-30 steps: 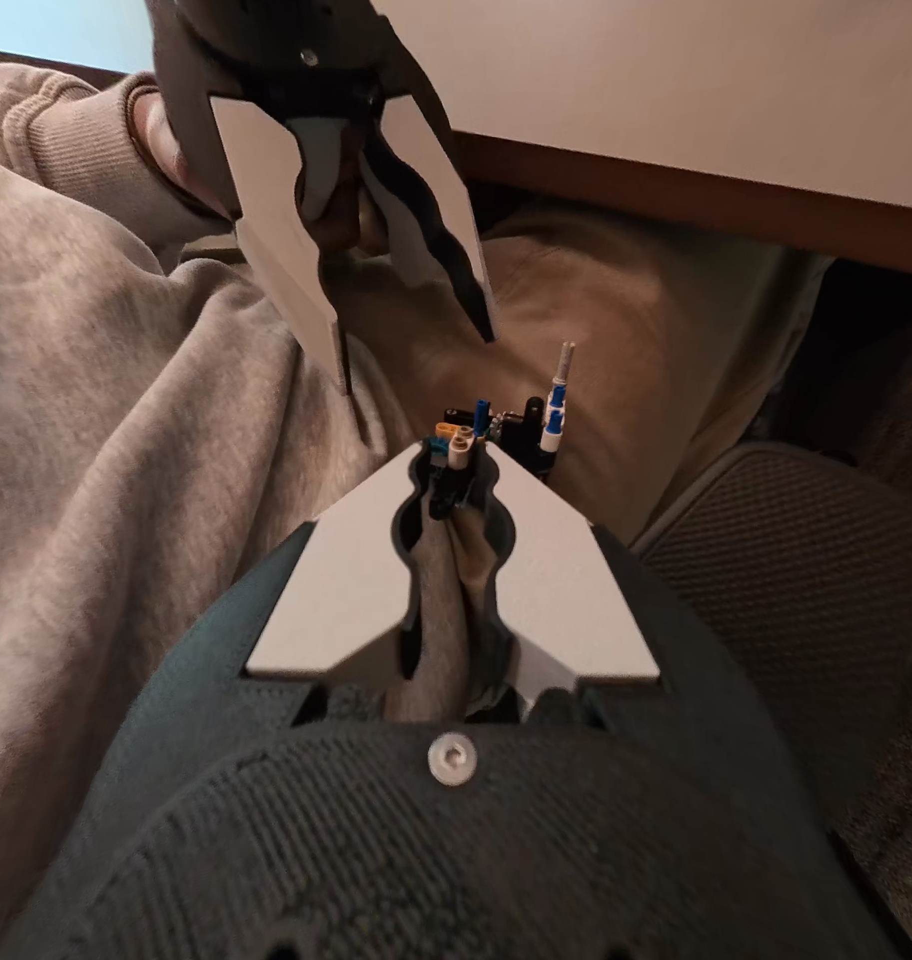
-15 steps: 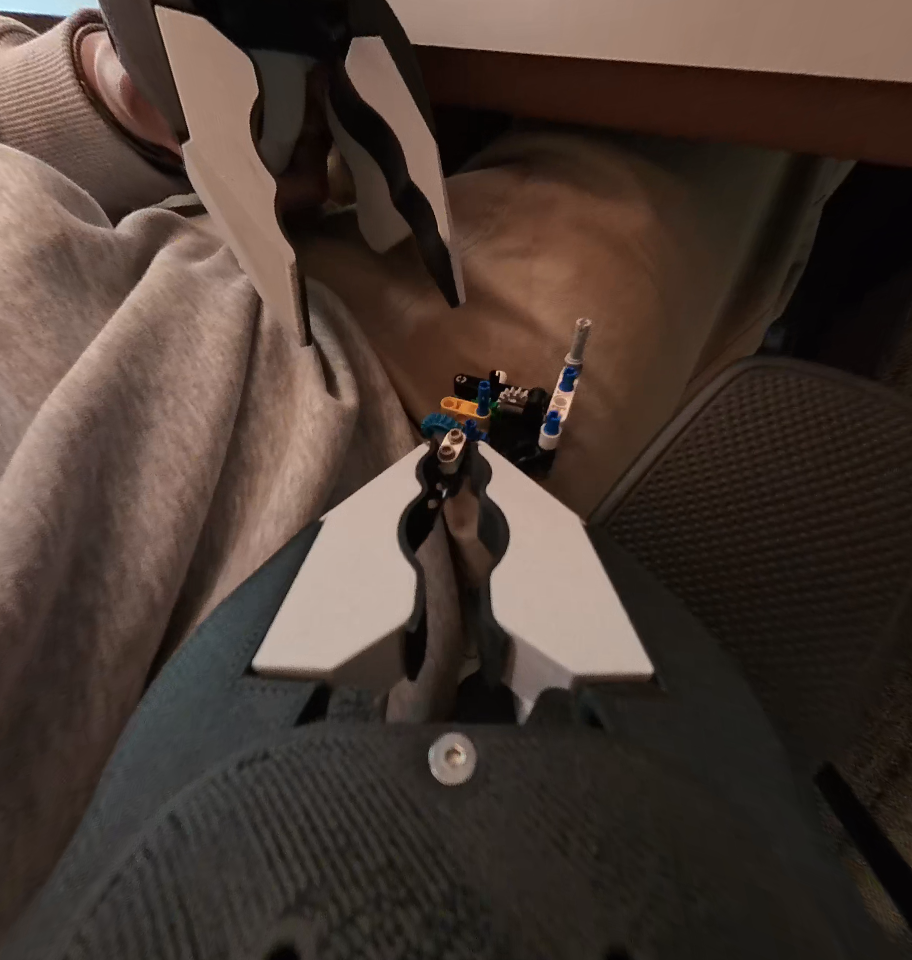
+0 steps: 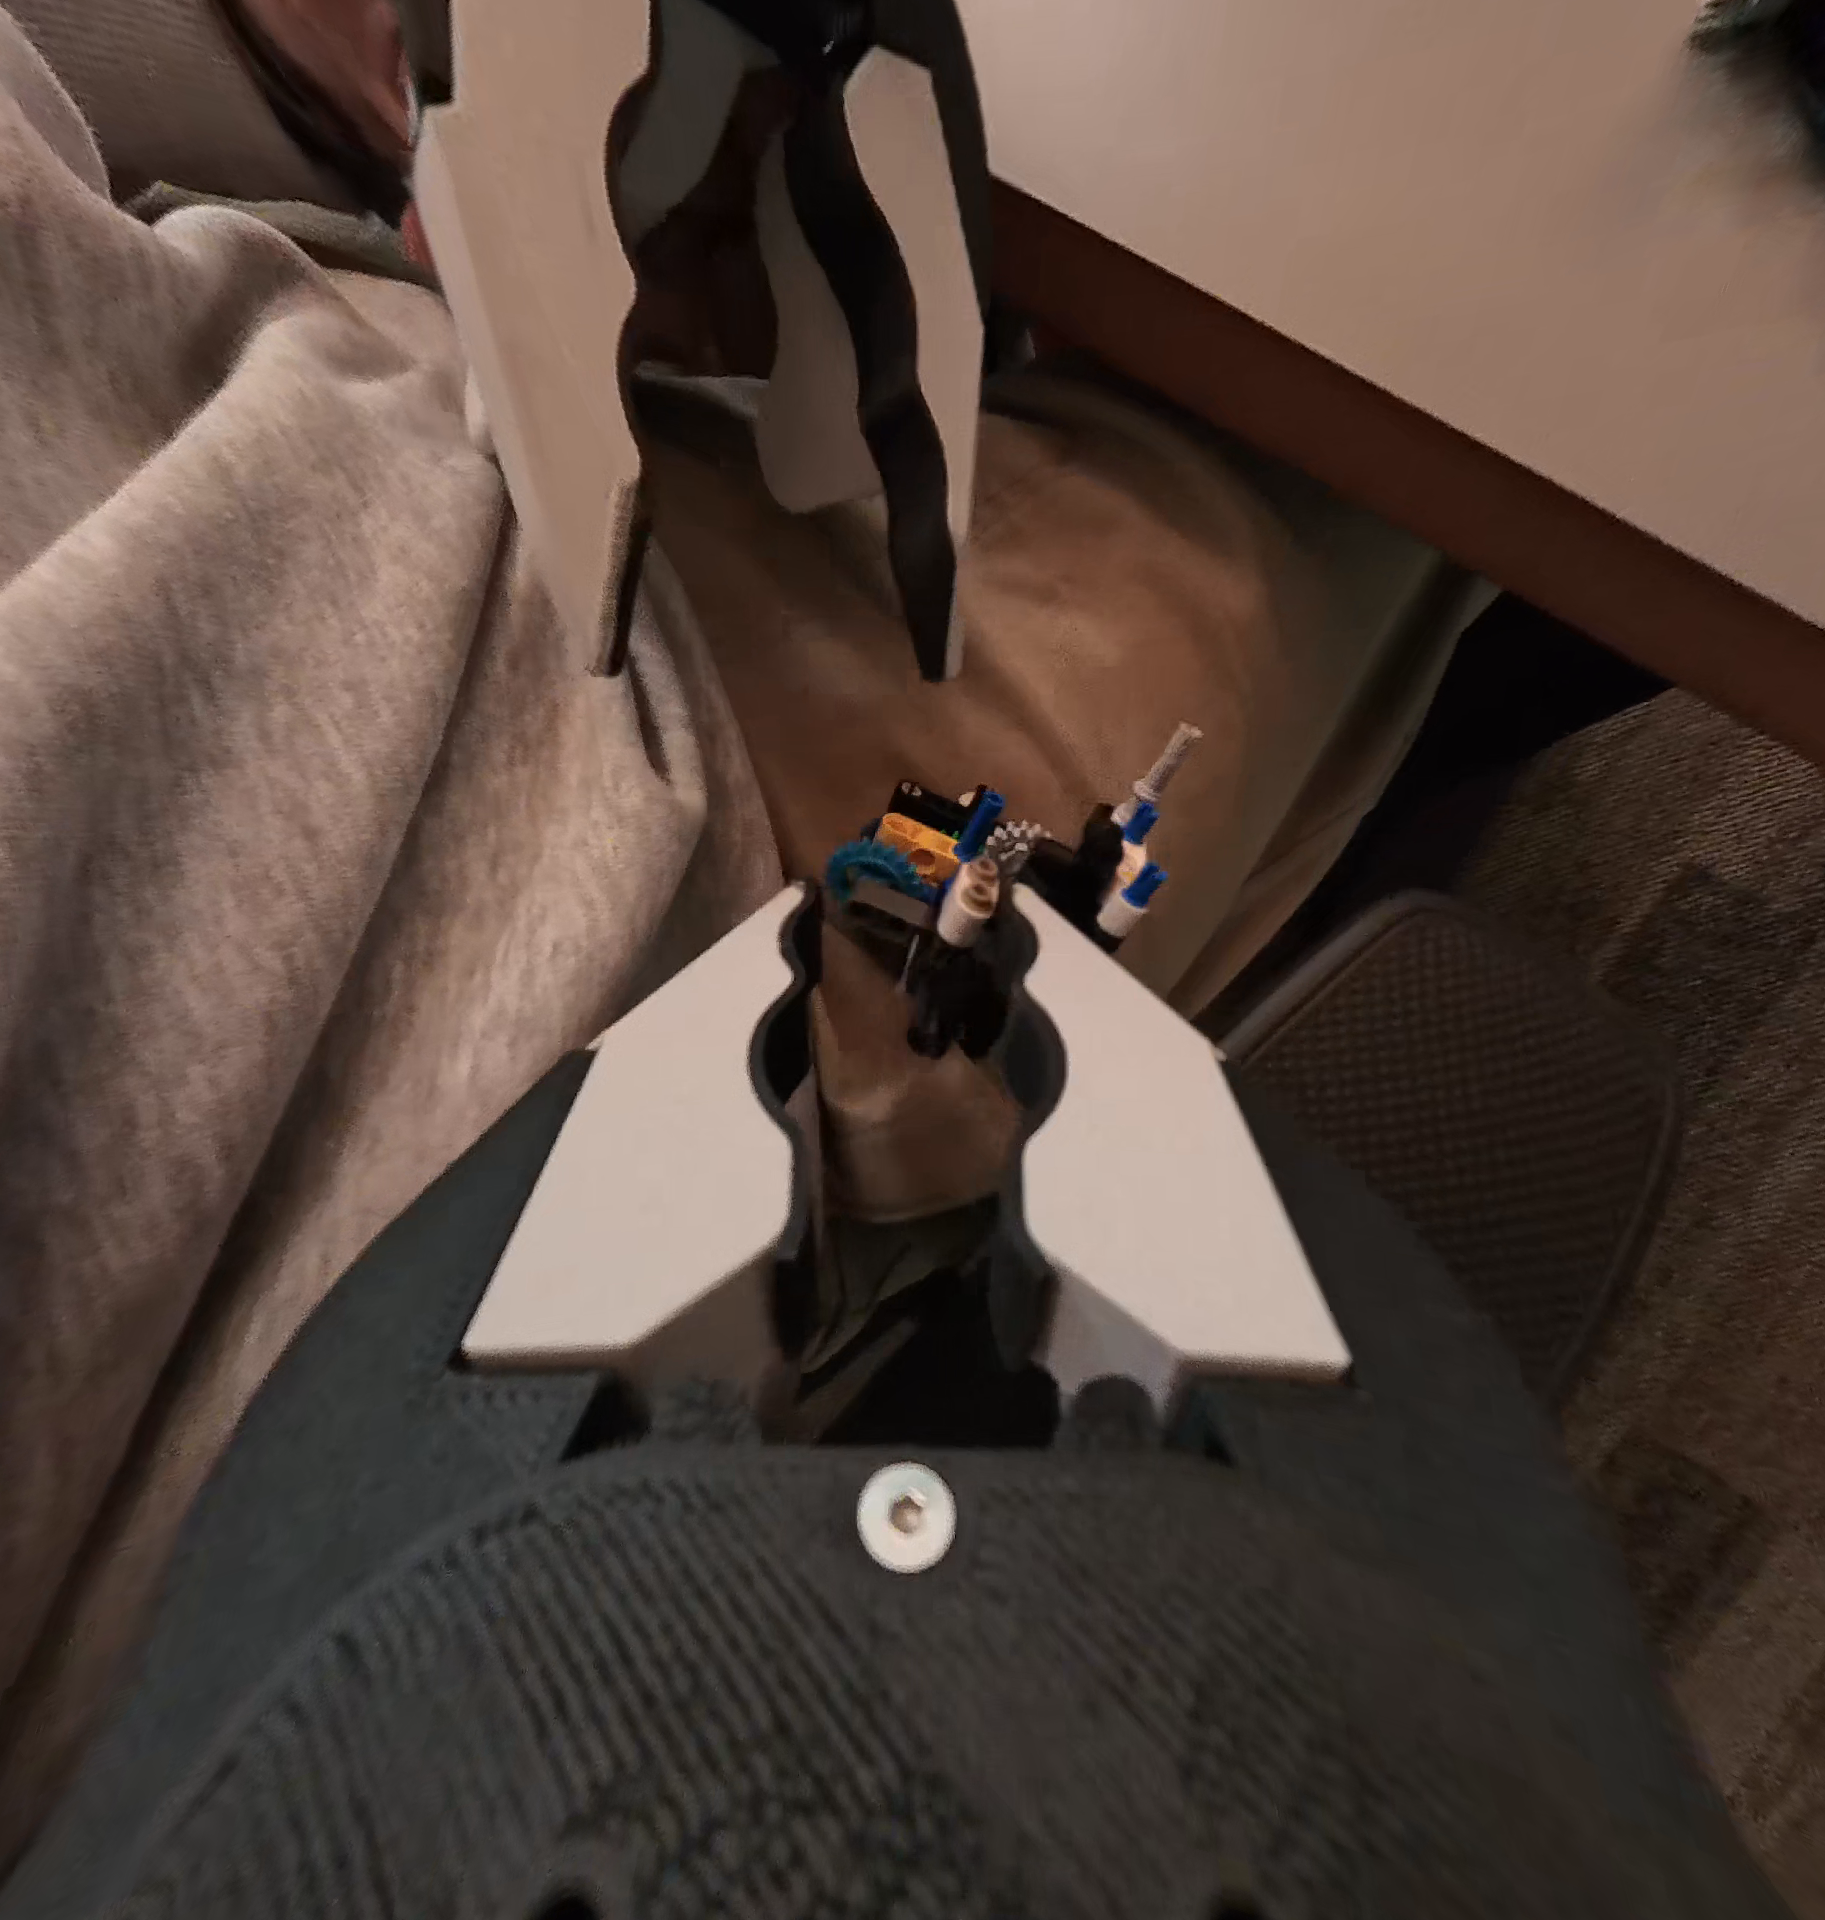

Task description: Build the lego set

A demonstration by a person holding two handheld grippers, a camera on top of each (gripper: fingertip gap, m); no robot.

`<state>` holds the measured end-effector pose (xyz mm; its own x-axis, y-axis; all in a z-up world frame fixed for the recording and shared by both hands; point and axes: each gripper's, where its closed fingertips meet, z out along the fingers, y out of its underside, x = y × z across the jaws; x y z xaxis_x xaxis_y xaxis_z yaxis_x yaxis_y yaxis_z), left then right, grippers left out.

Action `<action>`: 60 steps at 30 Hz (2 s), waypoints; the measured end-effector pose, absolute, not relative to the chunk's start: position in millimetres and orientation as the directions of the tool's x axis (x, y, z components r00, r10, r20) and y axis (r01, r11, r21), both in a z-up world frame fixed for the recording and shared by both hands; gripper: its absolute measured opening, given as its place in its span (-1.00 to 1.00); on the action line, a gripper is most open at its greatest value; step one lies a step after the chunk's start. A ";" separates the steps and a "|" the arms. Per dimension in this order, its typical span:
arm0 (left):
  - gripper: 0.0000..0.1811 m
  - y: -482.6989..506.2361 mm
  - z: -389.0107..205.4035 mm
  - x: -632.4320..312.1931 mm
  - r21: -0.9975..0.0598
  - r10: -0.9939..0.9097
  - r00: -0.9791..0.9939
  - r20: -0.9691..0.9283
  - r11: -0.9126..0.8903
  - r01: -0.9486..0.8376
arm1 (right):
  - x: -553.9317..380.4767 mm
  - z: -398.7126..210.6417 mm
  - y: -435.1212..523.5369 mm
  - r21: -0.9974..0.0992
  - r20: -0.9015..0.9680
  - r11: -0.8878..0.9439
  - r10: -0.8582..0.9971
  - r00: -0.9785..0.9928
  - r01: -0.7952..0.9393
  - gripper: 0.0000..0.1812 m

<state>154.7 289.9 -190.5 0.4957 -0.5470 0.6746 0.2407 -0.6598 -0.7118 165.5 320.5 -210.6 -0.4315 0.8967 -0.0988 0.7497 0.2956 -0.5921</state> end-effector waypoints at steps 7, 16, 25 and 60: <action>-0.39 316.1 -203.1 160.7 -0.748 -0.581 0.566 0.585 -0.656 0.100 | 164.4 -233.5 331.6 -0.520 -0.057 0.302 0.921 -0.385 0.799 -0.76; -0.44 310.2 -212.9 166.0 -0.717 -0.574 0.525 0.629 -0.689 0.106 | 175.4 -243.2 338.7 -0.395 -0.037 0.349 0.918 -0.394 0.850 -0.83; -0.30 329.1 -243.4 156.1 -0.681 -0.484 0.695 0.531 -0.732 0.011 | 174.7 -243.0 338.1 -0.388 -0.046 0.341 0.921 -0.387 0.856 -0.82; -0.39 340.9 -259.3 178.8 -0.581 -0.366 0.747 0.555 -0.814 0.033 | 185.3 -214.9 349.5 -0.317 -0.097 0.323 0.924 -0.369 0.892 -0.73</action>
